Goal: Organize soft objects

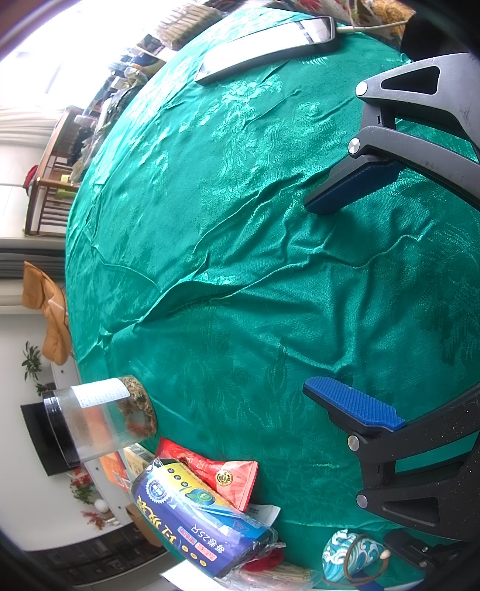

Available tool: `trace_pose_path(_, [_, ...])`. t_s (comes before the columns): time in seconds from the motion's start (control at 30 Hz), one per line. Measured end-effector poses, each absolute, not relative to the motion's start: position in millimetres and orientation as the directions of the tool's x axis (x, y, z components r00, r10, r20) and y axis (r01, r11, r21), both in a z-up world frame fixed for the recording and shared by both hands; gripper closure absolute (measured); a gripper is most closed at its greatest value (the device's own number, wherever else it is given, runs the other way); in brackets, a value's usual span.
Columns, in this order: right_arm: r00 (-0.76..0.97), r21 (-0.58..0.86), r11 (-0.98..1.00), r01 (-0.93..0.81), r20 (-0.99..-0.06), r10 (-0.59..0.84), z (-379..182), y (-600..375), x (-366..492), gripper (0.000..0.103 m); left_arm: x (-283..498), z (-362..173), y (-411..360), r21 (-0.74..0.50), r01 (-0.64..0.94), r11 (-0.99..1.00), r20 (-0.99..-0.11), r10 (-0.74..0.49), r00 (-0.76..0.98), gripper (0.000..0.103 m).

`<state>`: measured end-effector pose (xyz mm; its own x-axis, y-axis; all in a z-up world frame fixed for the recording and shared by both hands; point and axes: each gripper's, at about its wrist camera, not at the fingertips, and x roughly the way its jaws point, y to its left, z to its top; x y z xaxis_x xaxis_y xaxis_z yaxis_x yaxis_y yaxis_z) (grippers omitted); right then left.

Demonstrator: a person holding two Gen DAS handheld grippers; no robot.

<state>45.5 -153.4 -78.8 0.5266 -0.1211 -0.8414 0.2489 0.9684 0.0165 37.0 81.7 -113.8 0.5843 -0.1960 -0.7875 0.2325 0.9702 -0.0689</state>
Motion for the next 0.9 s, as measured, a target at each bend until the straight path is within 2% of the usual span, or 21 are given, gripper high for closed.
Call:
trace_pose_path(0.47, [0.527,0.020,0.969,0.247,-0.842,-0.117,-79.1,-153.2,45.8,0.009,36.8,-113.3,82.4,-0.075,0.232,0.970,-0.786,-0.201,0.585,0.000])
trace_pose_path(0.53, [0.536,0.056,0.966,0.252,-0.839,-0.091,-76.7,-158.0,44.9,0.010,36.9,-113.0,83.4,-0.081,0.232,0.969,-0.784,-0.205,0.585,0.000])
trace_pose_path(0.63, [0.620,0.247,0.942,0.226,-0.782,0.057,-60.2,-172.0,40.3,0.010,37.5,-112.7,84.5,-0.084,0.232,0.969,-0.783,-0.208,0.586,0.000])
trace_pose_path(0.7, [0.668,0.397,0.908,0.133,-0.713,0.214,-45.3,-169.9,45.9,0.010,37.5,-112.7,84.6,-0.084,0.232,0.969,-0.784,-0.208,0.586,0.000])
trace_pose_path(0.77, [0.644,0.506,0.862,0.011,-0.663,0.381,-34.4,-153.2,66.0,0.010,37.5,-112.7,84.4,-0.084,0.232,0.969,-0.784,-0.208,0.586,0.000])
trace_pose_path(0.83, [0.574,0.555,0.830,-0.059,-0.661,0.483,-31.4,-129.4,94.9,0.010,37.3,-112.6,84.6,-0.085,0.232,0.969,-0.783,-0.209,0.586,0.000])
trace_pose_path(0.9, [0.528,0.572,0.818,-0.068,-0.675,0.515,-33.8,-108.5,122.3,0.010,37.2,-112.4,84.9,-0.086,0.232,0.969,-0.783,-0.209,0.586,0.000])
